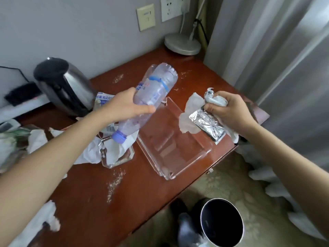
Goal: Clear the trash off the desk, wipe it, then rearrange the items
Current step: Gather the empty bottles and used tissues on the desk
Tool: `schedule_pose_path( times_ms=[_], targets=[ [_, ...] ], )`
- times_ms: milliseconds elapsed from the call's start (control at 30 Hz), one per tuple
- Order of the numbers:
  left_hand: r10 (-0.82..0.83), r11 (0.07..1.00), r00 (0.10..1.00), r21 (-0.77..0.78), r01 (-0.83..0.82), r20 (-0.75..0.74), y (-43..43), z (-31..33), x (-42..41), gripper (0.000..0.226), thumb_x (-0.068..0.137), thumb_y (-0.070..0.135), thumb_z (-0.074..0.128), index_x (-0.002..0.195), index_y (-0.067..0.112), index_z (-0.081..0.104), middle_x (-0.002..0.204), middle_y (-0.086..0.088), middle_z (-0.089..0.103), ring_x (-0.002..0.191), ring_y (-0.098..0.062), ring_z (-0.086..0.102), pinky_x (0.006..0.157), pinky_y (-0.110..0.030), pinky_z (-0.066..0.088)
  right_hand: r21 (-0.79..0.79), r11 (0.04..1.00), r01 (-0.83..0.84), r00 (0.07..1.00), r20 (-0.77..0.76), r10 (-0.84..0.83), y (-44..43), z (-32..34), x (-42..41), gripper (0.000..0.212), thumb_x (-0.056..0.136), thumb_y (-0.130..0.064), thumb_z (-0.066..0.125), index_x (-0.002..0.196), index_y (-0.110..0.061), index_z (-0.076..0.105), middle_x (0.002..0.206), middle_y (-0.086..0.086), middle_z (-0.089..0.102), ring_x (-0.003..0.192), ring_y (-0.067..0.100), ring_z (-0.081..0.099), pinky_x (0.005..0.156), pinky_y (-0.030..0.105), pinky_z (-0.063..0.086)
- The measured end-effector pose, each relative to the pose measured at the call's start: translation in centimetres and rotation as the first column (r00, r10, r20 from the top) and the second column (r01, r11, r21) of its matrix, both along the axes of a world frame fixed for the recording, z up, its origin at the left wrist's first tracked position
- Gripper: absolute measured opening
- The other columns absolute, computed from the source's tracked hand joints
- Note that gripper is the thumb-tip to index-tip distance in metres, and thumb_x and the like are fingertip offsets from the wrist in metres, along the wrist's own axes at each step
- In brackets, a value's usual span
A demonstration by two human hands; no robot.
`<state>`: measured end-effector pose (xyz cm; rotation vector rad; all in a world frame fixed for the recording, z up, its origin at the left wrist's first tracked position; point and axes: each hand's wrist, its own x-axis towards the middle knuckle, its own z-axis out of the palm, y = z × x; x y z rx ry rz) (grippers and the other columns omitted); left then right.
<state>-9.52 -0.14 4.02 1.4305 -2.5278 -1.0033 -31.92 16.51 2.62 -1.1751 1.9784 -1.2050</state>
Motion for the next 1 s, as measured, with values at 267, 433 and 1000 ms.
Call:
schedule_pose_path(
  times_ms=[267,433,1000],
  targets=[
    [-0.196,0.976,0.900,0.162,0.143,0.388,1.6,-4.3,7.3,0.114,0.039,0.083,0.051,0.138,0.030,0.037,0.152,0.000,0.013,0.141,-0.022,0.006,0.113,-0.046,0.017,0.032,0.999,-0.034,0.999,0.010,0.034,1.8,-1.5,2.1,0.011,0.079,-0.022,0.072,0.075,-0.022,0.062,0.060,-0.004,0.061,0.041,0.002,0.049,0.037,0.016,0.037],
    [-0.192,0.979,0.916,0.137,0.152,0.353,3.4,-6.5,7.0,0.087,0.064,0.066,0.064,0.136,0.021,0.040,0.147,-0.002,0.032,0.138,-0.025,0.021,0.105,-0.040,0.028,0.003,0.998,-0.060,0.998,0.036,0.060,0.8,-2.5,3.8,0.012,0.077,-0.021,0.074,0.078,-0.015,0.064,0.058,-0.003,0.061,0.041,0.004,0.048,0.037,0.018,0.037],
    [-0.320,0.932,0.937,0.131,0.338,-0.142,10.1,2.9,2.5,0.057,0.070,0.036,0.079,0.112,0.040,0.040,0.096,0.031,0.052,0.079,0.025,0.048,0.079,-0.005,0.042,-0.003,1.000,-0.016,0.997,-0.070,0.016,9.3,3.7,3.1,0.017,0.077,-0.023,0.074,0.071,-0.025,0.059,0.054,-0.009,0.057,0.042,0.001,0.047,0.039,0.014,0.038]
  ],
)
